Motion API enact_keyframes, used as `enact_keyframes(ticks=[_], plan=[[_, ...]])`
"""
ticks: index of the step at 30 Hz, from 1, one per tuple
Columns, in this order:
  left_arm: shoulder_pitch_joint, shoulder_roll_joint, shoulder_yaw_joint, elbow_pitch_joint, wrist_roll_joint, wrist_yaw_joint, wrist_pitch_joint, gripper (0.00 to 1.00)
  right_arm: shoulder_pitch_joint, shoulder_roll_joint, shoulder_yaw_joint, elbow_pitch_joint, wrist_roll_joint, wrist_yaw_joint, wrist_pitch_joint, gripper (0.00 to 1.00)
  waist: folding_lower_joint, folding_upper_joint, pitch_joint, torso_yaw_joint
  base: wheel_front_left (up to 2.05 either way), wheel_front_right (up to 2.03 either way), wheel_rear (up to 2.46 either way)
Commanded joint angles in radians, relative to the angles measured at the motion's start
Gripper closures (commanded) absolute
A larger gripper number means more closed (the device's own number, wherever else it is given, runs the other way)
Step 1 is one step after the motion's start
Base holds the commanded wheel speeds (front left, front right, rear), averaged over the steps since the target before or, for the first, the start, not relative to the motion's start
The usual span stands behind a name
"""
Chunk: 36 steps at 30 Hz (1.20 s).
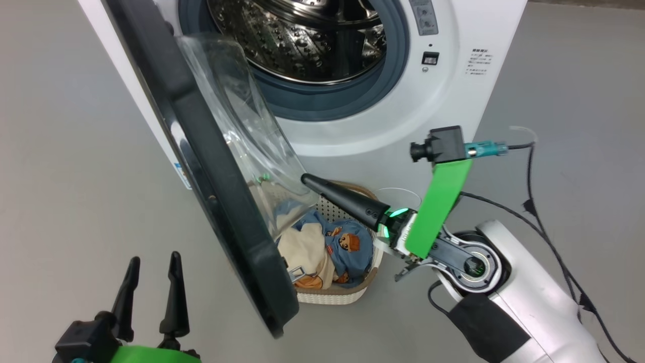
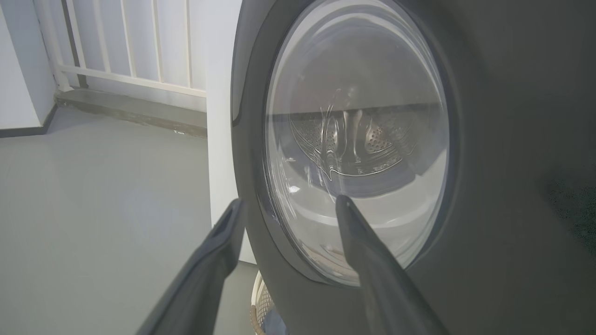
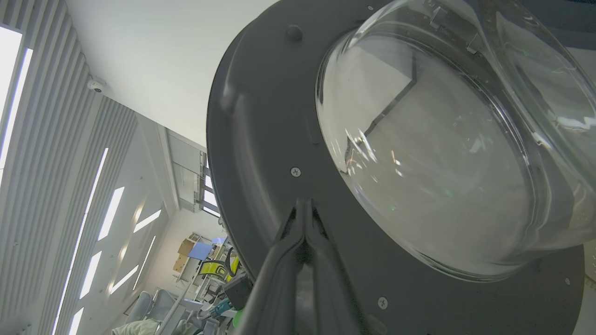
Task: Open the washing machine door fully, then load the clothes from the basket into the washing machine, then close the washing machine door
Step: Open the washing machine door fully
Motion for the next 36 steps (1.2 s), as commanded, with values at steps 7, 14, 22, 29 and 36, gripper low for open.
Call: enact_keyframes(ticks=[7,14,22,29,36], plan=[[0.009,0.012,0.054,-0.02,0.026,-0.008,-0.006,0.0,0.052,-0.063,-0.011,-0.1,-0.073,0.002,-0.091,0.0,-0.0001,0.0,-0.031,-0.029,0.0,0.0,0.0],[0.023,0.012,0.067,-0.022,0.045,-0.019,-0.006,0.0,0.094,-0.204,0.009,-0.165,-0.189,0.002,-0.291,0.0,-0.0001,0.0,-0.052,-0.054,0.0,0.0,0.0],[0.049,0.012,0.092,-0.023,0.062,-0.029,-0.006,0.0,0.167,-0.367,0.045,-0.162,-0.245,0.002,-0.539,0.0,-0.0001,0.0,-0.074,-0.099,0.0,0.0,0.0],[0.062,0.012,0.111,-0.025,0.066,-0.034,-0.006,0.0,0.232,-0.452,0.04,-0.119,-0.27,0.002,-0.69,0.0,-0.0001,0.0,-0.085,-0.14,0.0,0.0,0.0],[0.063,0.012,0.128,-0.023,0.074,-0.041,-0.006,0.0,0.305,-0.443,-0.1,-0.015,-0.453,0.002,-0.716,0.0,-0.0001,0.0,-0.086,-0.175,0.0,0.0,0.0]])
